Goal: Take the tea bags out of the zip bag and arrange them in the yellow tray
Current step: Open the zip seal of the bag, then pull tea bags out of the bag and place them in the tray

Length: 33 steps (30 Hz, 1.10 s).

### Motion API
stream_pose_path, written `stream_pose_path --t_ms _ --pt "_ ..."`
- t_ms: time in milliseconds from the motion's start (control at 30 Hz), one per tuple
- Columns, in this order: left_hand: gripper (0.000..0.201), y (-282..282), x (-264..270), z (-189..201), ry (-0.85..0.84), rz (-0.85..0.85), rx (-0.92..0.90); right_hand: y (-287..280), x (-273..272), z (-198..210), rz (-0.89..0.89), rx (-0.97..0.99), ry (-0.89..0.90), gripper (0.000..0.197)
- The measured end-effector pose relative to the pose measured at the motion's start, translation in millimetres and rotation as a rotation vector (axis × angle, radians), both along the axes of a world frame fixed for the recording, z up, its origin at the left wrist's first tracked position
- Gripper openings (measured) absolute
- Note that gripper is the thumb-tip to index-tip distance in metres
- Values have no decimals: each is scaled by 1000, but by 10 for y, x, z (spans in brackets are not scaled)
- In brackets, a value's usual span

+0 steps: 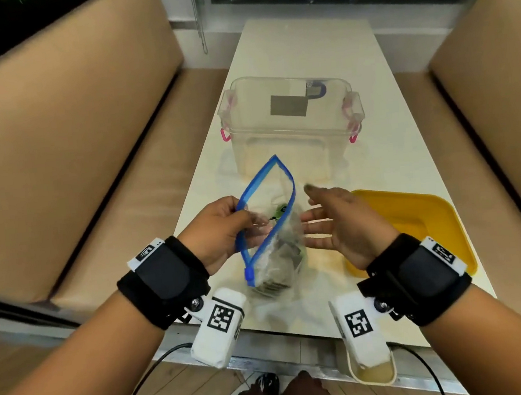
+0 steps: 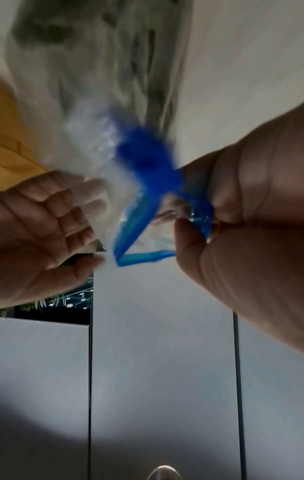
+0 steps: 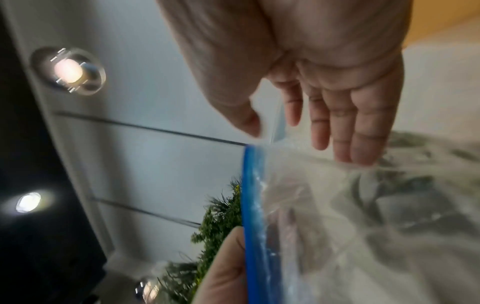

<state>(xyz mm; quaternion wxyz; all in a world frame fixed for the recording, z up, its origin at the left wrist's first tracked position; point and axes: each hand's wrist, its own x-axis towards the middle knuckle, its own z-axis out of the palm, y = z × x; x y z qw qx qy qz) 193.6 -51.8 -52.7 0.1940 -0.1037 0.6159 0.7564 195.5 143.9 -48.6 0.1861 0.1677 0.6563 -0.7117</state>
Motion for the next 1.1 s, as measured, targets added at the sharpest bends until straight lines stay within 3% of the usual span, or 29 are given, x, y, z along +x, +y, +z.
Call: stream_pose_path --t_ms 67,100,200,300,433,567,600,667,733,800,867,933,1033,1100 --pt "20 36 2 -25 20 -41 10 -15 -37 19 95 16 -40 75" --pt "19 52 7 -27 29 -68 18 -44 -40 25 149 48 -26 81" --pt "18 81 3 -48 63 -116 20 -115 -26 -10 173 168 59 58" --pt "19 62 -22 -82 26 -63 107 -109 -24 -74 108 170 119 8" --pt "25 -21 -80 -132 -48 25 295 -11 -27 -139 28 105 50 23" --pt "23 -77 -119 -252 -172 40 402 16 9 -244 -11 108 79 25" --pt "18 -84 -119 -264 -206 23 444 18 19 -275 1 202 129 30" --pt "16 -77 -113 -267 -226 -1 479 19 47 -319 84 573 340 44" --pt "23 -45 -114 -276 -188 54 365 13 81 -340 211 964 683 56" --pt "35 -1 -104 -278 -120 88 244 -14 107 -339 359 1212 1015 54" --pt "45 13 -107 -293 -54 75 165 -28 107 -336 514 1337 1216 47" --pt "56 -16 -123 -290 -1 55 107 -6 83 -323 603 1400 1293 44" --pt "73 -66 -140 -269 62 -7 73 39 72 -282 592 1491 1404 34" --pt "75 -68 -129 -251 100 -17 36 11 84 -239 597 1442 1492 28"
